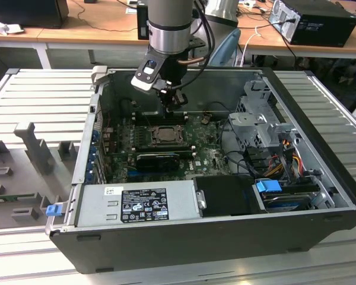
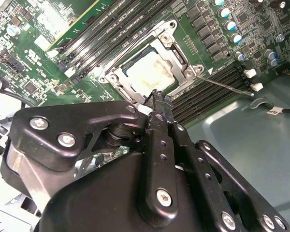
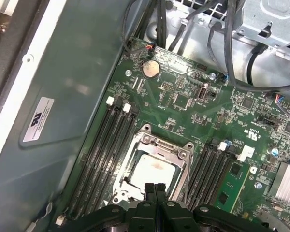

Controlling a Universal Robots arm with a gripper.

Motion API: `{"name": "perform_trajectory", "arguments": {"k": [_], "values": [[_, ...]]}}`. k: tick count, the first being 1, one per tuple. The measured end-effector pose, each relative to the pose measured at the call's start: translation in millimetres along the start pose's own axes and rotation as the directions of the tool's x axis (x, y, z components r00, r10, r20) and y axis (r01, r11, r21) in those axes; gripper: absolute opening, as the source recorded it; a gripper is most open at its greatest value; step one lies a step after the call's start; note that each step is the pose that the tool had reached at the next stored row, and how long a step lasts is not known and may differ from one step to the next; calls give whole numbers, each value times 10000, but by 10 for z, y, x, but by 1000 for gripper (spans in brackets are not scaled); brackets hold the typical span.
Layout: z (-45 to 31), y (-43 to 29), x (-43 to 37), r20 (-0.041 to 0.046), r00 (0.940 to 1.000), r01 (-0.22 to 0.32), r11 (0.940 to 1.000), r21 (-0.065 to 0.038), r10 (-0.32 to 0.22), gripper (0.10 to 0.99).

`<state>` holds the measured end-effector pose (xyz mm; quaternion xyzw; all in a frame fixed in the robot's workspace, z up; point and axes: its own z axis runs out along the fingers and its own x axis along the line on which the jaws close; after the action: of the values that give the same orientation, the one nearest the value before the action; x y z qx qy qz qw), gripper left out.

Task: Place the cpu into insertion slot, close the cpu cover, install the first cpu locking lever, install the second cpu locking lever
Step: 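Install the first cpu locking lever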

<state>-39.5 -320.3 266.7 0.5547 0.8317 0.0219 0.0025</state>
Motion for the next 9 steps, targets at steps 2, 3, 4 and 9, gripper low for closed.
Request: {"name": "perform_trajectory", "arguments": {"k": [2, 3, 4, 9], "values": [[0, 0, 0, -4, 9999, 105, 9999, 2, -105, 106], [0, 0, 0, -5, 9999, 156, 9999, 3, -156, 106], [0, 0, 0, -7, 9998, 189, 9998, 4, -189, 106], [0, 0, 0, -15, 9992, 391, 9992, 8, -391, 106]]}}
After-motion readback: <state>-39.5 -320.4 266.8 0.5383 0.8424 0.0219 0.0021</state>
